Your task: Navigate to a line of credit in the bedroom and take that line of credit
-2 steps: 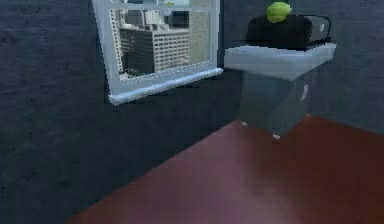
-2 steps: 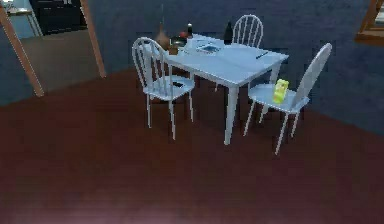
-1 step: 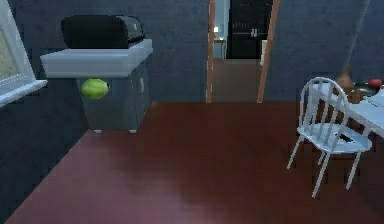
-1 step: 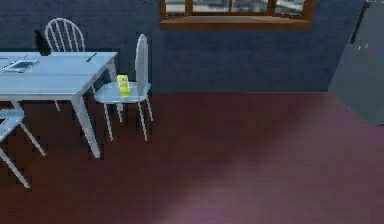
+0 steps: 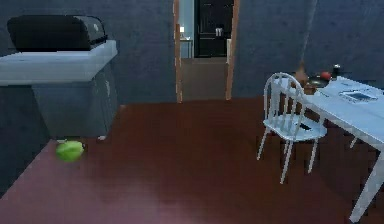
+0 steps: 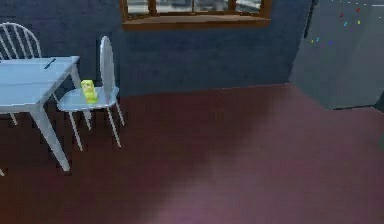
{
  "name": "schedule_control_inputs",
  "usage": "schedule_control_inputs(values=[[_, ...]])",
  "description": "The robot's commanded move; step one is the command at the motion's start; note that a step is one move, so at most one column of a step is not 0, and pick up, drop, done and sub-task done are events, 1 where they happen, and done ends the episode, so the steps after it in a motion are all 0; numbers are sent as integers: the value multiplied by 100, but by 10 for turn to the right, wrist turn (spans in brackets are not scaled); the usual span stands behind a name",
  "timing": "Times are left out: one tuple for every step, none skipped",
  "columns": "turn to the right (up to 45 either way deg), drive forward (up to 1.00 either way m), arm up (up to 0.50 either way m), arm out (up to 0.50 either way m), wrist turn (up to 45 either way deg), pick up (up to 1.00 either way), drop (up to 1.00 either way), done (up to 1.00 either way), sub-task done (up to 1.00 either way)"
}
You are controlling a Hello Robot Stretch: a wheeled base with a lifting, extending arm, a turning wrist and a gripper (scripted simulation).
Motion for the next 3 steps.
schedule_control_inputs(values=[[0, 100, 0, 0, 0, 0, 0, 0, 0], [0, 100, 0, 0, 0, 0, 0, 0, 0], [30, 0, 0, 0, 0, 0, 0, 0, 0]])
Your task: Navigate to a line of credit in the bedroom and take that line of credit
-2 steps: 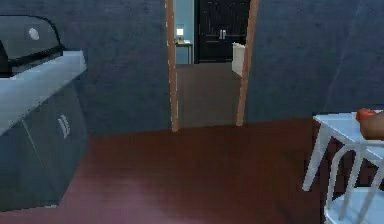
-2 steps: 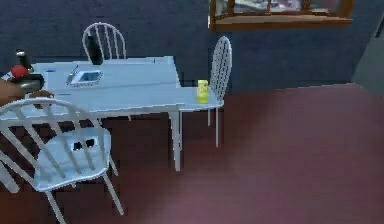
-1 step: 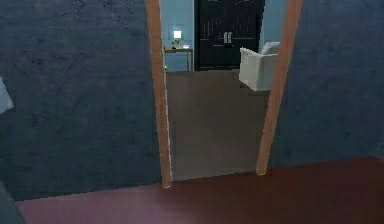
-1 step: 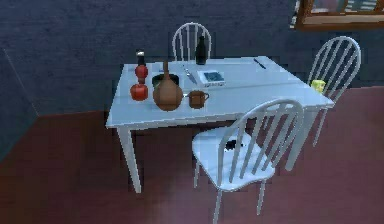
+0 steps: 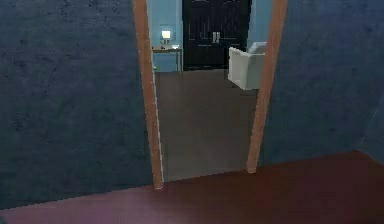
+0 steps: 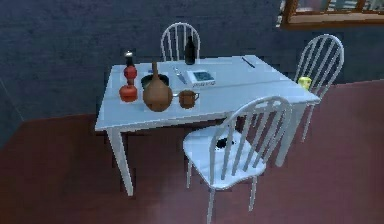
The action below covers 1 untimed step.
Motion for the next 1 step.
schedule_control_inputs(values=[[0, 100, 0, 0, 0, 0, 0, 0, 0]])
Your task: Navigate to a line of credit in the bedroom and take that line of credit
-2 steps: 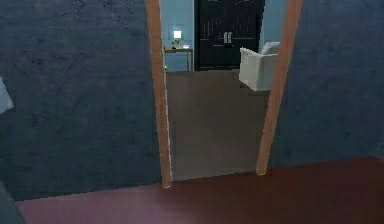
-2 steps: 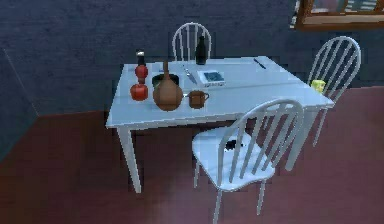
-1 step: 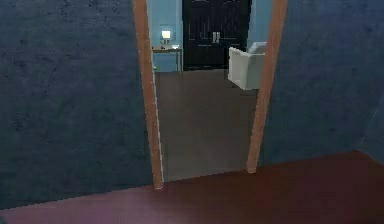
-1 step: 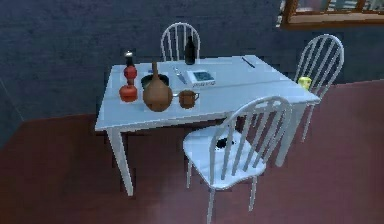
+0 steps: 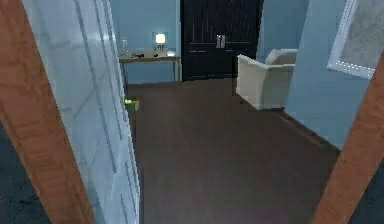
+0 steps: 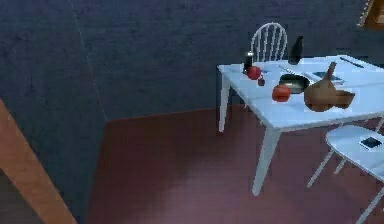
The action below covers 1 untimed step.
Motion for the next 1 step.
schedule_control_inputs(values=[[0, 100, 0, 0, 0, 0, 0, 0, 0]])
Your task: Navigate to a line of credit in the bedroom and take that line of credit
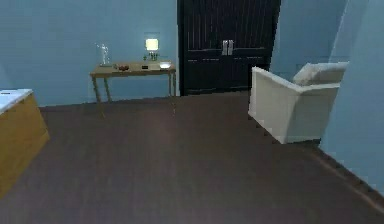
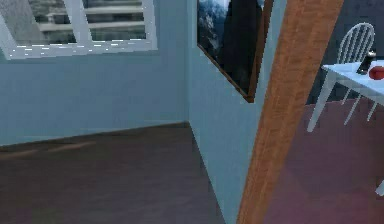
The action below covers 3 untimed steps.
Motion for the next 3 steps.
schedule_control_inputs(values=[[150, 0, 0, 0, 0, 0, 0, 0, 0], [0, 10, 0, 0, 0, 0, 0, 0, 0], [-210, 0, 0, 0, 0, 0, 0, 0, 0]])
